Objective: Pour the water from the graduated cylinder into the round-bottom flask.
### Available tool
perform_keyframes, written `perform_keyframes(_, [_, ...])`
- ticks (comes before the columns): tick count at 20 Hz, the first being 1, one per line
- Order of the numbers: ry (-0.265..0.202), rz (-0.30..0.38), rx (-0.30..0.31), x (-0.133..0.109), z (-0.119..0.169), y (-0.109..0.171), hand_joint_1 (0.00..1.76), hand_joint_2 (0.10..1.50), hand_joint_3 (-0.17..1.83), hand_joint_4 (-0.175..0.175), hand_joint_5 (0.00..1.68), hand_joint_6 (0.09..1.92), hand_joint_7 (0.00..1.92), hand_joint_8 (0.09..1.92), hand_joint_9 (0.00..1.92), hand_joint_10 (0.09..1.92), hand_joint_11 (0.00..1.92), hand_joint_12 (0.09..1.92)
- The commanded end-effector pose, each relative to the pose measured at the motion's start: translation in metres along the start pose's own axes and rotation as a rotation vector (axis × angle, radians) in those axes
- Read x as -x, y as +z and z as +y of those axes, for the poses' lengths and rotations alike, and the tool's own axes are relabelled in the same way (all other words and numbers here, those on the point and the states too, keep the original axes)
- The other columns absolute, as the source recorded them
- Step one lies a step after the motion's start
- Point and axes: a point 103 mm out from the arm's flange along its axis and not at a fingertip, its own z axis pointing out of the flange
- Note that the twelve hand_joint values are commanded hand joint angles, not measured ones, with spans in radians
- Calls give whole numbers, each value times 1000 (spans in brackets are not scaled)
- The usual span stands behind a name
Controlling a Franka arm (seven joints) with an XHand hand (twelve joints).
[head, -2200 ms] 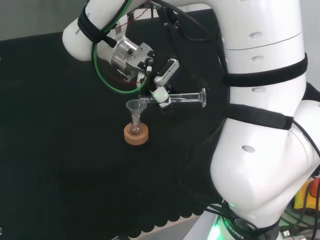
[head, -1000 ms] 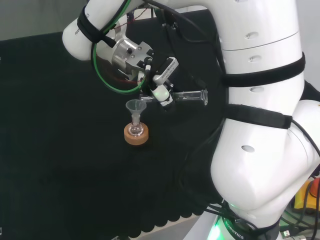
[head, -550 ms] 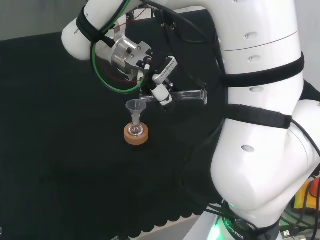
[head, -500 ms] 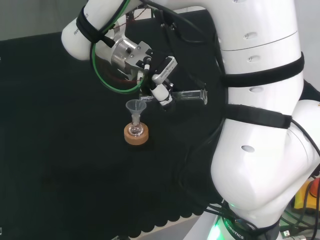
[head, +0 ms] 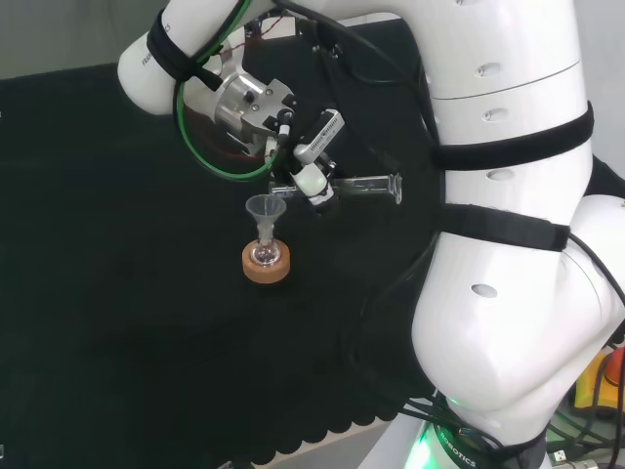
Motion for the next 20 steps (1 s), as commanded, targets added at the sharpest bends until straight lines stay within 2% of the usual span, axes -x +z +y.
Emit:
perform_keyframes(1, [-11,17,32,-4,-1,-2,1258,1124,0,-175,950,1049,988,1027,1454,87,1228,734])
perform_keyframes(7, [-31,39,82,-1,-2,1,1257,1124,0,-175,950,1049,988,1028,1454,87,1229,733])
perform_keyframes(15, [-75,100,199,11,-5,9,1257,1124,0,-175,950,1048,988,1027,1452,87,1227,731])
perform_keyframes(18, [-154,209,257,19,-6,16,1257,1124,0,-175,950,1048,988,1028,1452,87,1226,731])
perform_keyframes(20, [-178,243,310,24,-6,19,1257,1124,0,-175,949,1049,988,1028,1452,87,1226,731])
